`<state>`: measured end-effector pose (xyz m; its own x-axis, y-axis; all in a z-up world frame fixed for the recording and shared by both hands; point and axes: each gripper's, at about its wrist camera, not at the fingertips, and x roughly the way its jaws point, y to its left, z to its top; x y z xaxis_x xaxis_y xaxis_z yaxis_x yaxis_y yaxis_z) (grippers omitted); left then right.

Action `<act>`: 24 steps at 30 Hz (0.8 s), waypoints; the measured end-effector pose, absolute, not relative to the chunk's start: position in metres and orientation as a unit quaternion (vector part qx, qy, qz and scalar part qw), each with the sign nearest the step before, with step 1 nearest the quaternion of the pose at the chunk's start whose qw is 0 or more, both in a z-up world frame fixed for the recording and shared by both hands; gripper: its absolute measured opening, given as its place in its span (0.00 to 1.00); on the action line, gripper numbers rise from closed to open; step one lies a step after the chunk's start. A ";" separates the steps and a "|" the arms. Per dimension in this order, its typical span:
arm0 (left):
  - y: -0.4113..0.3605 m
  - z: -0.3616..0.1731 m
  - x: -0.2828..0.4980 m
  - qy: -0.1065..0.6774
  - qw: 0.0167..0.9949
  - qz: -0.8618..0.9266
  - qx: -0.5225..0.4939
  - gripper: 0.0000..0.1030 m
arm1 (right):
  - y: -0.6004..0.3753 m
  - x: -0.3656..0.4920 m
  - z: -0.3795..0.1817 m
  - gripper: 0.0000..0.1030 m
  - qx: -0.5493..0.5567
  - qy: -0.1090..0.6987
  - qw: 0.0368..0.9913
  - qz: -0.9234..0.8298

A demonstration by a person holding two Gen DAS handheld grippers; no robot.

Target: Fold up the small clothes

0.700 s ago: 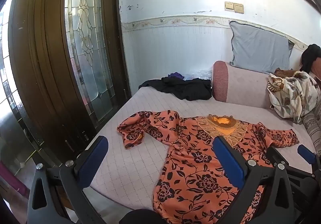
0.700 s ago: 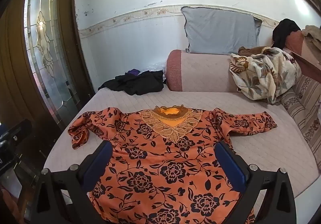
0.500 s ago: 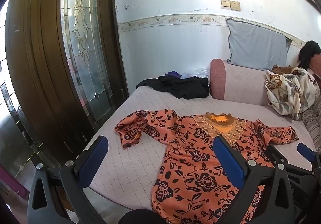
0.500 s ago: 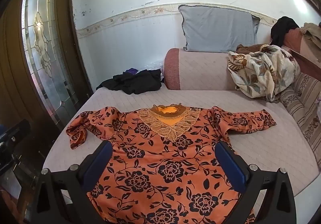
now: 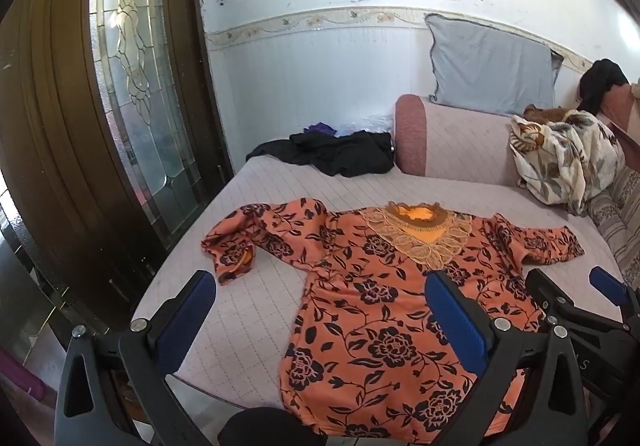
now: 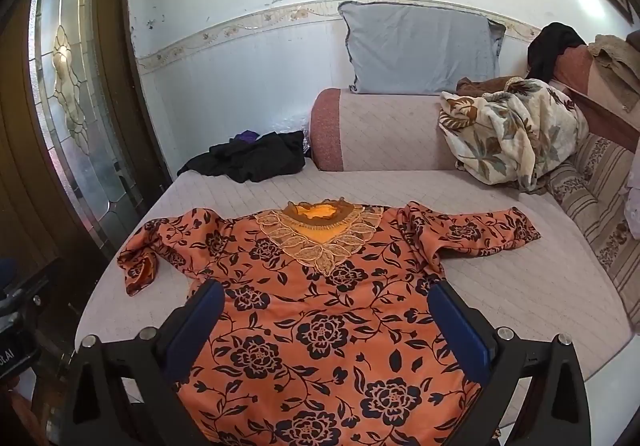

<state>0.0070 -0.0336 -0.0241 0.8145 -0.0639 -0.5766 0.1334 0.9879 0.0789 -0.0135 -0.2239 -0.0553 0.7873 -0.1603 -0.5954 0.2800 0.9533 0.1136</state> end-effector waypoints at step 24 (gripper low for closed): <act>-0.070 -0.045 0.010 0.330 0.936 -0.081 0.092 1.00 | -0.252 -0.011 -0.075 1.00 0.110 0.327 0.928 -0.140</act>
<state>0.0103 -0.0703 -0.0448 0.7694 -0.0912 -0.6322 0.2130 0.9697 0.1194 -0.0106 -0.2519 -0.0753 0.7464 -0.1876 -0.6385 0.3319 0.9366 0.1127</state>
